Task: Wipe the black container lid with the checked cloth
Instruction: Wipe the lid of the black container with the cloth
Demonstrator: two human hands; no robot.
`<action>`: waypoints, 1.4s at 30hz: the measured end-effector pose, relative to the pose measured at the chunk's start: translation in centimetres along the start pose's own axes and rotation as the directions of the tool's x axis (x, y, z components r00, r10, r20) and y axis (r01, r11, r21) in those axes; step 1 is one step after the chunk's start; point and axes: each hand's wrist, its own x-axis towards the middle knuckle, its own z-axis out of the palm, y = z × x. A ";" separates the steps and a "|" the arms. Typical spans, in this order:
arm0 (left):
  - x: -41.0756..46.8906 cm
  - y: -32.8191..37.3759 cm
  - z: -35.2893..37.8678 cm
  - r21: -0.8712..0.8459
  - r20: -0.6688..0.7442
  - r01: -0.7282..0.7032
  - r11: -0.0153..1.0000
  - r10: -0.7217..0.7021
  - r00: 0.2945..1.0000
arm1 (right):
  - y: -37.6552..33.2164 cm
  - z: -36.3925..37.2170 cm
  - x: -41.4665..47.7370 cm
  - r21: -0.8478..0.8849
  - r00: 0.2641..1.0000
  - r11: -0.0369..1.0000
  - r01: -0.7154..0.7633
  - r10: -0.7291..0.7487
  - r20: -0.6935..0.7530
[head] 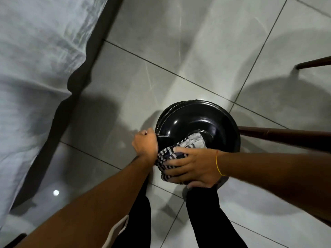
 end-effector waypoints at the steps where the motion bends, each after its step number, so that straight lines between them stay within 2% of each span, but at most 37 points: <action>1: 0.2 -0.2 0.0 -0.008 0.032 -0.021 1.000 0.021 0.999 | 0.0 0.1 0.0 0.018 0.997 0.998 -0.066 0.066 -0.047; 5: 0.5 -0.2 -0.6 -0.065 0.133 -0.094 0.993 0.102 0.986 | -0.6 0.7 0.1 0.065 0.930 0.944 -0.323 0.329 -0.164; 6: 0.6 -0.4 -0.6 -0.081 0.170 -0.086 0.993 0.099 0.980 | -0.8 0.7 0.4 0.066 0.892 0.911 -0.406 0.411 -0.187; 9: 0.6 -0.8 -1.0 -0.127 0.250 -0.059 0.990 0.089 0.964 | -1.0 0.0 1.9 0.115 0.714 0.754 -0.647 0.651 -0.257; 11: 0.6 -1.0 -1.1 -0.144 0.262 -0.069 0.987 0.106 0.959 | -1.2 -0.3 2.7 0.135 0.649 0.696 -0.705 0.710 -0.273; 16: 0.4 -1.1 -1.0 -0.238 0.234 -0.048 0.970 0.105 0.967 | -1.6 -0.8 3.7 0.150 0.591 0.635 -0.758 0.766 -0.253; 17: 0.4 -1.1 -1.0 -0.249 0.233 -0.045 0.968 0.105 0.967 | -1.6 -0.9 3.8 0.151 0.590 0.633 -0.760 0.768 -0.249; 19: 0.3 -1.3 -1.1 -0.282 0.239 -0.051 0.958 0.121 0.964 | -1.3 -1.3 3.7 0.134 0.634 0.671 -0.729 0.736 -0.237; 23: -0.6 -1.9 -0.8 -0.427 0.233 0.045 0.903 0.062 0.970 | 1.8 -2.3 2.1 0.050 0.815 0.832 -0.553 0.553 -0.176; 26: -1.7 -2.0 0.3 -0.549 0.198 0.148 0.823 -0.044 0.979 | 4.0 -2.8 1.3 -0.020 0.893 0.898 -0.440 0.435 -0.115; 32: -1.8 -2.3 0.6 -0.575 0.141 0.140 0.806 -0.071 0.987 | 4.4 -2.8 1.2 -0.032 0.912 0.918 -0.396 0.389 -0.133; 35: -2.0 -1.8 0.6 -0.552 0.071 0.169 0.817 -0.157 0.985 | 3.9 -2.4 1.0 0.008 0.866 0.885 -0.465 0.457 -0.202; 36: -1.8 -1.7 0.6 -0.521 0.048 0.164 0.838 -0.163 0.985 | 3.6 -2.1 0.8 0.028 0.814 0.844 -0.536 0.525 -0.248; 37: -1.7 -1.7 0.7 -0.489 0.033 0.160 0.858 -0.165 0.986 | 3.4 -1.9 0.7 0.058 0.719 0.765 -0.641 0.626 -0.302; 38: -1.7 -1.6 0.8 -0.454 0.021 0.171 0.874 -0.182 0.983 | 3.2 -1.7 0.4 0.097 0.578 0.640 -0.762 0.740 -0.345; 40: -2.0 -1.5 0.8 -0.435 0.005 0.218 0.874 -0.240 0.971 | 3.0 -1.7 0.1 0.235 0.181 0.270 -0.934 0.923 -0.338; 42: -2.3 -1.3 0.9 -0.427 -0.027 0.237 0.873 -0.274 0.961 | 2.8 -2.4 0.7 0.370 -0.243 -0.148 -0.917 0.943 -0.226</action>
